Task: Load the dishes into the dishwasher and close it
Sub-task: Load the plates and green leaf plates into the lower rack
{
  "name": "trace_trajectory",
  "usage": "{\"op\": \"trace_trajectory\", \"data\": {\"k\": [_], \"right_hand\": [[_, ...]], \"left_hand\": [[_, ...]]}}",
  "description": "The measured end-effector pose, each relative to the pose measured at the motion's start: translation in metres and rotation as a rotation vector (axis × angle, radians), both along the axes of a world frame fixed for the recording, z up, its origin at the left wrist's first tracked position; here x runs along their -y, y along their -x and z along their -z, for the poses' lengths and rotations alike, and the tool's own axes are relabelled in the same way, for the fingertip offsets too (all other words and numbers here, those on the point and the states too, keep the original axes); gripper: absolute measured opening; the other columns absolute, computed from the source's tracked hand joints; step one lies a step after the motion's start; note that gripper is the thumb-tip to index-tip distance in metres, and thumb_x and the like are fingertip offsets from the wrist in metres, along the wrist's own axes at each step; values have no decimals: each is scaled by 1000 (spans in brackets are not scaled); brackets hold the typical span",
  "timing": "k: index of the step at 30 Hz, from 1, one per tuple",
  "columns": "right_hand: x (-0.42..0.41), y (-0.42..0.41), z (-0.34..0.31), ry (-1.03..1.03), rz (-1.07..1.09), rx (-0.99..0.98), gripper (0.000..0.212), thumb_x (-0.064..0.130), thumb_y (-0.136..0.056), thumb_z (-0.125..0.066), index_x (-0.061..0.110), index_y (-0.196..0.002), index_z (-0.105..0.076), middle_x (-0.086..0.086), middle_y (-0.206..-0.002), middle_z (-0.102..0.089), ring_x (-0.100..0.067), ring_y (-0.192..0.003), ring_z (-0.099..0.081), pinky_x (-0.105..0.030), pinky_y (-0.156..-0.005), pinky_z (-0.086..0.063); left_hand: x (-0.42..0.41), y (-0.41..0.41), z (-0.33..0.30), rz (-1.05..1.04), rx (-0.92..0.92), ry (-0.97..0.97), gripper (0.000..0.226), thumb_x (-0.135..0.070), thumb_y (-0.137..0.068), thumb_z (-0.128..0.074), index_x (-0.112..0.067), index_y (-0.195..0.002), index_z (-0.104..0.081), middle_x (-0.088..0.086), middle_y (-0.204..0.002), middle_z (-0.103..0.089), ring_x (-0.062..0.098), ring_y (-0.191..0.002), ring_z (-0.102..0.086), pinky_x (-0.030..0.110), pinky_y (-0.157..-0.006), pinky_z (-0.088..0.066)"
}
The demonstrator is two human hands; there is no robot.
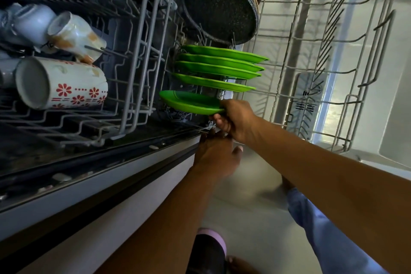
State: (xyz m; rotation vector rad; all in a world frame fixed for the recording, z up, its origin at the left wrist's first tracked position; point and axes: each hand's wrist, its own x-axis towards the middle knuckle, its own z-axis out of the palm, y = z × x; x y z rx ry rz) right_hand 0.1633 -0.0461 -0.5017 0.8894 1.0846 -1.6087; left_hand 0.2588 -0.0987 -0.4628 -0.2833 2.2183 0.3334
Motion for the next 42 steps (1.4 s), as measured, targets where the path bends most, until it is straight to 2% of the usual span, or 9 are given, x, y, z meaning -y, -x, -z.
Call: {"op": "trace_trajectory", "data": {"k": [6, 14, 18, 22, 25, 28, 31, 37, 42], "right_hand": [[8, 13, 2, 2, -21, 3, 16, 11, -107, -47, -1, -102, -56, -16, -60, -65, -11, -35, -58, -20, -34, -48], [21, 41, 21, -44, 14, 73, 35, 14, -111, -38, 0, -136, -58, -17, -88, -62, -6, -27, -48, -18, -28, -41], [20, 42, 28, -87, 49, 77, 33, 12, -110, -37, -3, -130, -58, -18, -76, -59, -8, -27, -50, -18, -28, -40], [17, 38, 31, -162, 115, 13, 16, 10, -109, -40, 4, -99, -52, -15, -55, -63, -16, -32, -58, -22, -31, -46], [18, 32, 27, -87, 200, -3, 17, 12, -110, -38, 11, -110, -55, -16, -75, -69, -21, -39, -65, -27, -37, -52], [16, 26, 19, -31, 286, 22, 24, 12, -110, -34, 9, -126, -51, -19, -97, -68, -31, -56, -73, -33, -45, -58], [12, 19, 11, -73, 256, -18, 37, 20, -103, -53, 7, -137, -44, -26, -125, -61, -41, -91, -74, -39, -63, -65], [35, 5, -10, -69, 6, -105, 136, 66, -62, -90, 15, -161, -11, -11, -155, -42, -34, -133, -52, -52, -113, -46], [44, 8, -3, -255, -6, -165, 122, 73, -58, -88, 6, -145, -34, -5, -125, -60, -30, -121, -58, -39, -96, -51]], "left_hand": [[3, -2, 2, 13, 0, -43, 54, -48, -106, -39, -27, -156, -39, 1, -165, -35, 27, -155, -20, 51, -125, -17], [1, -2, 3, -32, 50, -49, 61, -50, -108, -35, -27, -163, -26, 2, -172, -16, 25, -160, 0, 49, -129, 1], [-1, -2, 2, -56, 54, -50, 61, -51, -107, -35, -26, -163, -26, 1, -172, -15, 24, -160, 3, 48, -129, 2], [-4, 0, 2, -74, 71, -56, 61, -51, -108, -34, -25, -163, -25, 1, -172, -15, 24, -160, 5, 47, -129, 3], [-4, 1, 2, -94, 73, -72, 61, -51, -108, -34, -25, -163, -26, 1, -172, -15, 24, -160, 6, 47, -129, 3], [-3, 3, 2, -96, 73, -91, 59, -48, -108, -34, -25, -162, -28, 0, -172, -18, 25, -160, 5, 48, -129, 2], [-3, 3, 0, -78, 51, -94, 56, -47, -109, -34, -24, -159, -35, 1, -169, -27, 27, -160, 0, 50, -129, -4], [-9, 2, -3, -233, 72, -90, 36, -38, -107, -44, -12, -129, -56, 12, -136, -62, 29, -134, -51, 46, -115, -38], [-6, 3, 6, -334, 121, -146, 35, -31, -108, -41, -9, -130, -56, 14, -135, -63, 29, -133, -53, 51, -118, -35]]}}
